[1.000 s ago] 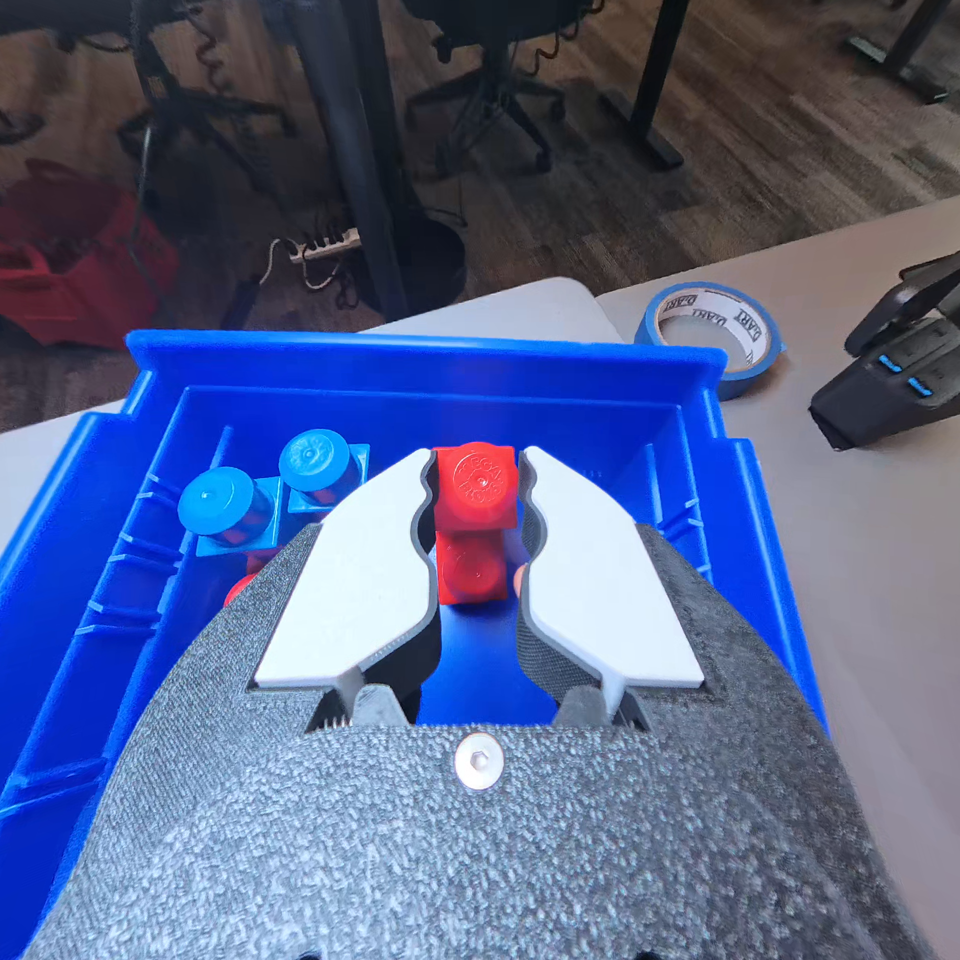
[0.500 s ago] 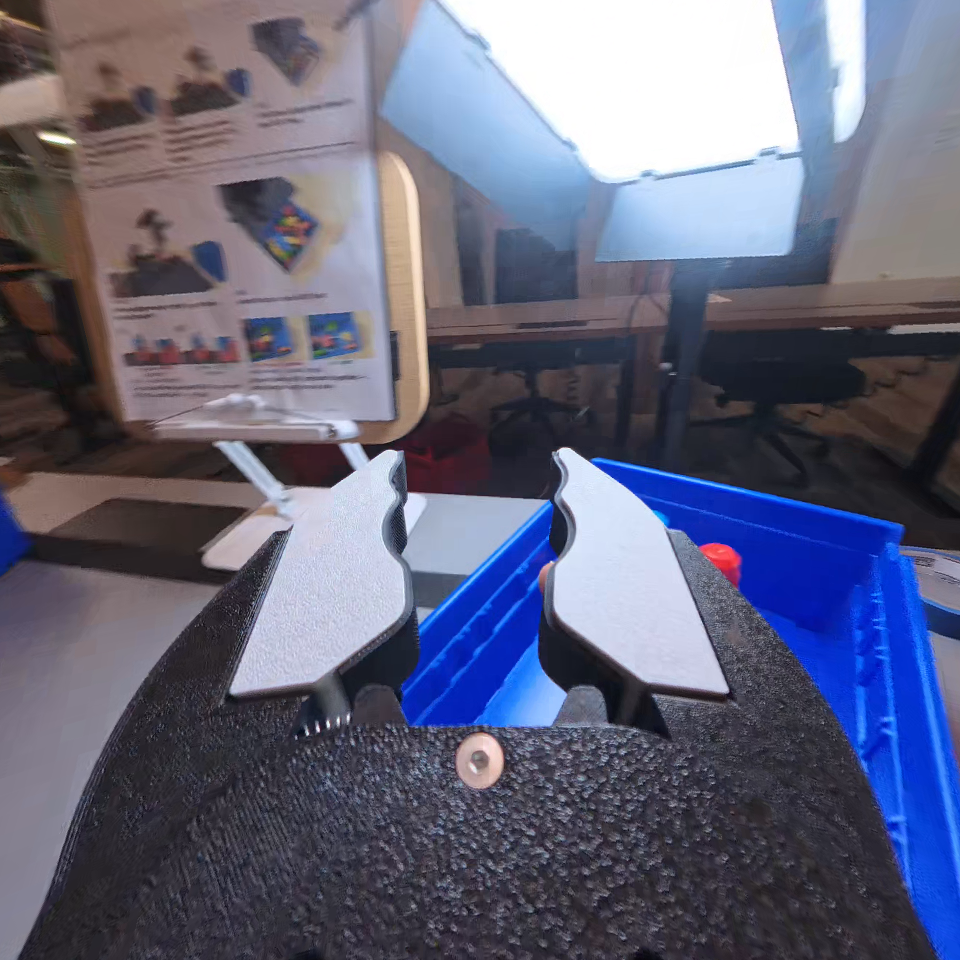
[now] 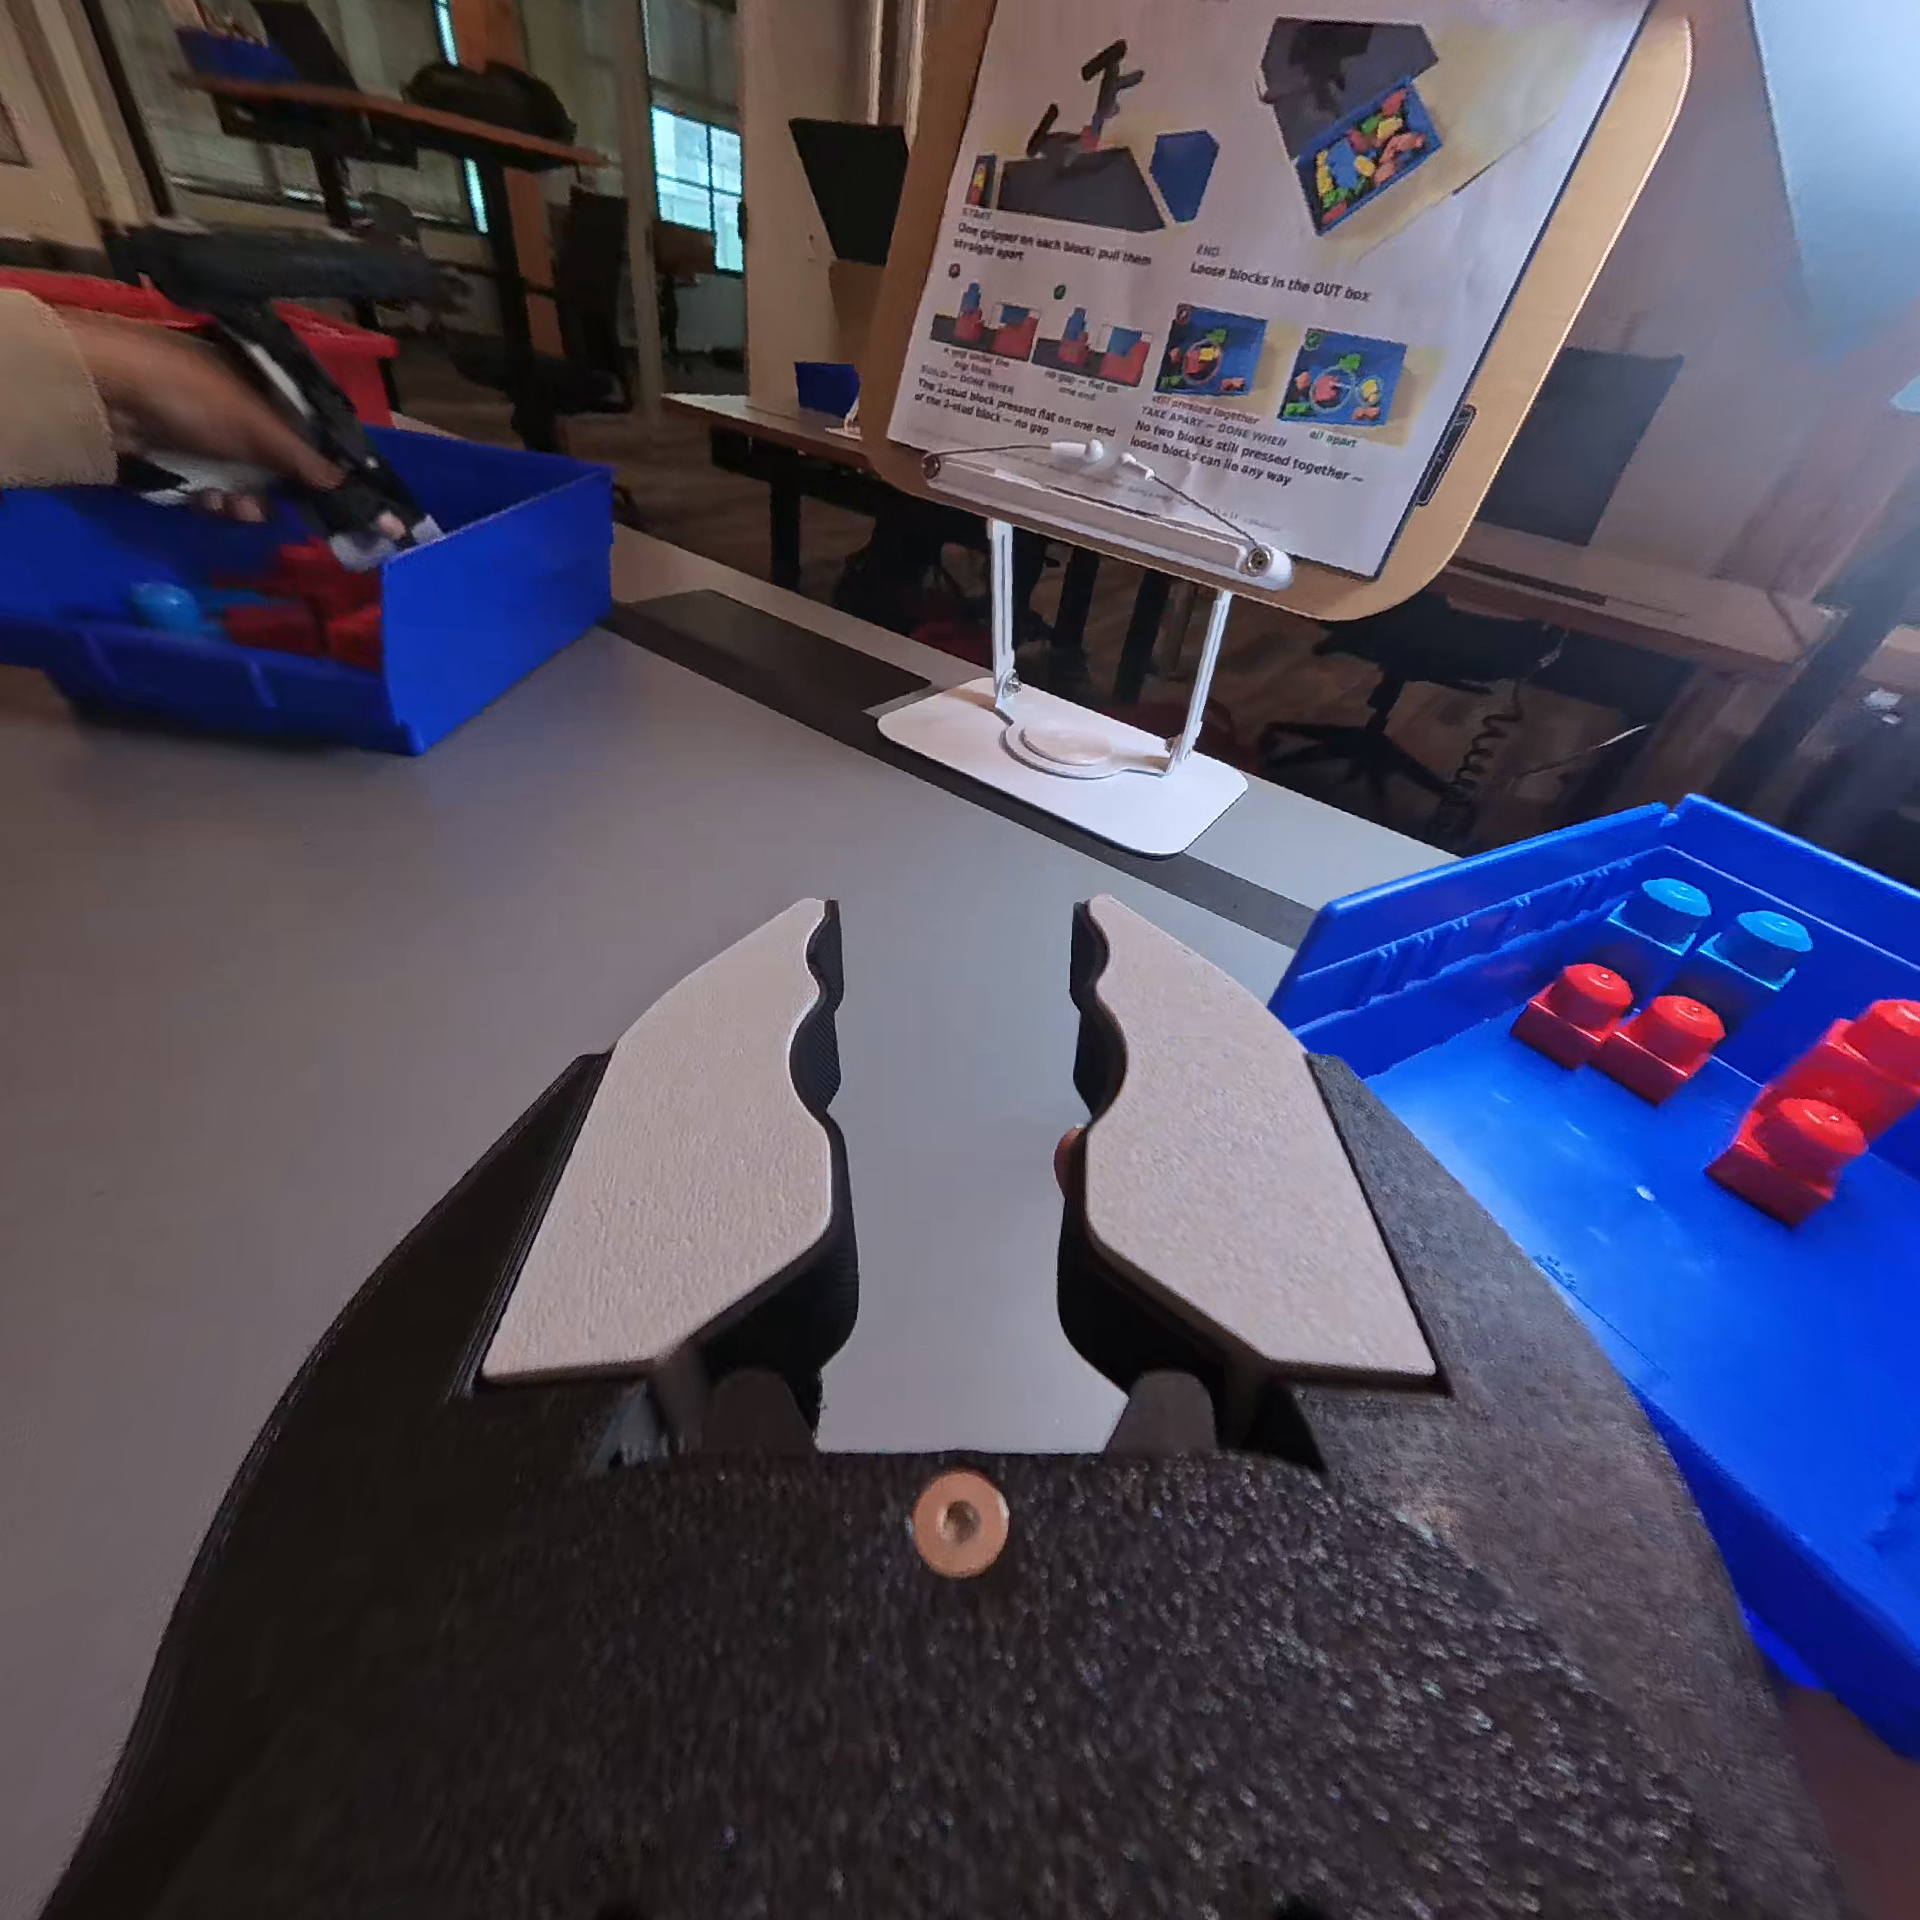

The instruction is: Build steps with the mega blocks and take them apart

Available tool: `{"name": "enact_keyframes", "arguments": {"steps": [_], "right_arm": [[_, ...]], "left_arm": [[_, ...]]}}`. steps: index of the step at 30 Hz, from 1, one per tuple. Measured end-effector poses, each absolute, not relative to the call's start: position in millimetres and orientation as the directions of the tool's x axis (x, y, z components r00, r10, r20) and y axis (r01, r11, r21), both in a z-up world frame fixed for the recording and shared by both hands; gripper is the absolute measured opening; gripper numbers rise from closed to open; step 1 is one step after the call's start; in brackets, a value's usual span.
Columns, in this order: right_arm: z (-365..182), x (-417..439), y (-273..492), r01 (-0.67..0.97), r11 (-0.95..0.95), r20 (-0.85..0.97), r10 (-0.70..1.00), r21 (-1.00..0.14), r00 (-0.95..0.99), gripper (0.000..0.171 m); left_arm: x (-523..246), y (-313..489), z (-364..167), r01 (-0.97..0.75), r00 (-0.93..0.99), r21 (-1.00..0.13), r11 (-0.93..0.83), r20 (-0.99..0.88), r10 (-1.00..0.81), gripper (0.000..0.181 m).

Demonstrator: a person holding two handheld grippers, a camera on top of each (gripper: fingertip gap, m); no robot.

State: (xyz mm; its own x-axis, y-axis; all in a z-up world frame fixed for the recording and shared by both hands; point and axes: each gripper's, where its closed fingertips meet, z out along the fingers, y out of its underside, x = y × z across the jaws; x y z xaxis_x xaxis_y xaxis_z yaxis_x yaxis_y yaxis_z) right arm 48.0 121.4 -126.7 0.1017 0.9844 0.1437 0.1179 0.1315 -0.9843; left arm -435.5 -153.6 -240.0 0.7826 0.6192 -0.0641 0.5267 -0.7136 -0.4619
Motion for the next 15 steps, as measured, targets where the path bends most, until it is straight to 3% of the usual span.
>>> {"name": "enact_keyframes", "arguments": {"steps": [1, 3, 7, 13, 15], "right_arm": [[-128, 47, 119, 0.123, 0.133, 0.145, 0.985, -0.983, 0.093, 0.043], [-130, 45, 116, 0.13, 0.129, 0.14, 0.987, -0.983, 0.079, 0.042], [-138, 43, 110, 0.148, 0.109, 0.117, 0.992, -0.983, 0.048, 0.042], [-138, 42, 101, 0.137, 0.135, 0.136, 0.991, -0.981, -0.004, 0.042], [-137, 39, 88, 0.109, 0.134, 0.124, 0.988, -0.985, -0.094, 0.042]], "left_arm": [[-440, -155, -246, 0.523, 0.773, -0.44, -0.73, -0.116, 0.624, 0.048], [-444, -157, -257, 0.509, 0.77, -0.392, -0.766, -0.189, 0.609, 0.039], [-450, -157, -251, 0.446, 0.771, -0.4, -0.801, -0.283, 0.571, 0.03], [-417, -143, -164, 0.138, 0.813, -0.618, -0.774, -0.375, 0.445, 0.029], [-358, -117, -127, -0.107, 0.9, -0.707, -0.699, -0.367, 0.234, 0.029]]}}
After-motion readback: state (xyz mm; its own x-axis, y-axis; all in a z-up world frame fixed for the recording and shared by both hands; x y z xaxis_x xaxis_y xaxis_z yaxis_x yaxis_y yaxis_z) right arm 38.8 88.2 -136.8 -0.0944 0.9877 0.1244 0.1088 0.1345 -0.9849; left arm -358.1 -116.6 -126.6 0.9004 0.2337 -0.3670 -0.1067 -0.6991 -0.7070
